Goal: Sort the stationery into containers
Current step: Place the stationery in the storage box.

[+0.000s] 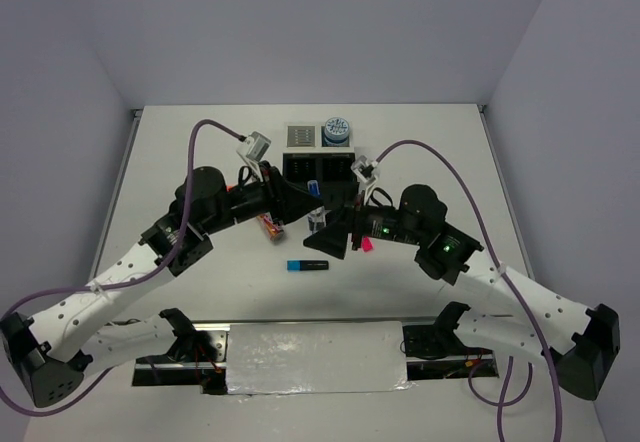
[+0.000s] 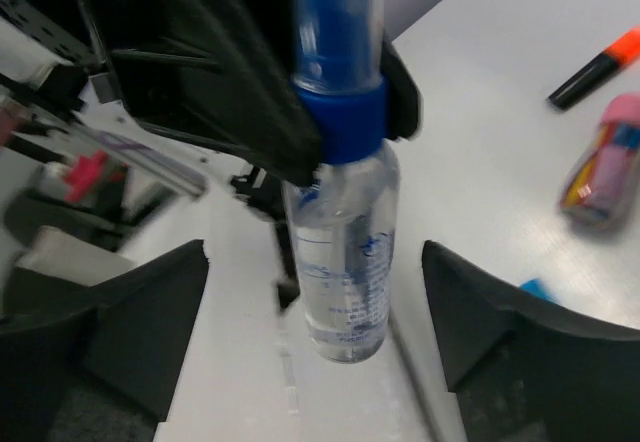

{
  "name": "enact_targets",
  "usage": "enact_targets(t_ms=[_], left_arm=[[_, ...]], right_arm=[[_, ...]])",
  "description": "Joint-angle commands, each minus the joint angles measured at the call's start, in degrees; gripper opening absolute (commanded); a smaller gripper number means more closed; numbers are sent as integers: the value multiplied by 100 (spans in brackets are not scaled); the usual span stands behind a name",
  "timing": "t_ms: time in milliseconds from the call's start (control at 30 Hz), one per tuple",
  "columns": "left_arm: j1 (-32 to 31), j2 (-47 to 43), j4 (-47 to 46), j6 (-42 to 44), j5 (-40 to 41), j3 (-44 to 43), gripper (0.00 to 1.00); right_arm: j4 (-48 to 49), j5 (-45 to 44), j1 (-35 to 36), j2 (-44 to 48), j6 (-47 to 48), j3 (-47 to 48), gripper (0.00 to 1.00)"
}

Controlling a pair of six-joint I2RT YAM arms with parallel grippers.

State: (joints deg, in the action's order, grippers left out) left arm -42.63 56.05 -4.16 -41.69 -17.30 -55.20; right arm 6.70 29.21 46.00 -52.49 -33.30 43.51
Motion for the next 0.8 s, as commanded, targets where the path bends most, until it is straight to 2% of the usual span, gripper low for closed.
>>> enact_targets(t_ms=[0,33,133,267,300,400,600,767], left_arm=[[-17,38,-129,397,348,-175,0],[-17,20,19,503,542,-184,0],[-8,107,397,915,1446,-456,0],[9,371,399,1268,2369,-877,0],[9,450,381,1486,2928,-922,0],[79,819,-354,1926,3906,-879,0],[500,1977,-2769,2656,4218,-737,0],[887,2901,-3239,3105,3954,-1326,0]], right_arm=[[237,-300,41,229,210,80,100],[105,-772,23,300,236,36,100],[-379,-1311,-178,511,428,-114,100],[-1001,-2285,-425,626,500,-272,100],[-1143,-2515,-477,643,482,-290,100],[-1636,-3219,-706,766,272,-343,100],[-1830,-3036,-741,1240,429,-527,100],[-1944,-2772,-741,1522,596,-668,100]])
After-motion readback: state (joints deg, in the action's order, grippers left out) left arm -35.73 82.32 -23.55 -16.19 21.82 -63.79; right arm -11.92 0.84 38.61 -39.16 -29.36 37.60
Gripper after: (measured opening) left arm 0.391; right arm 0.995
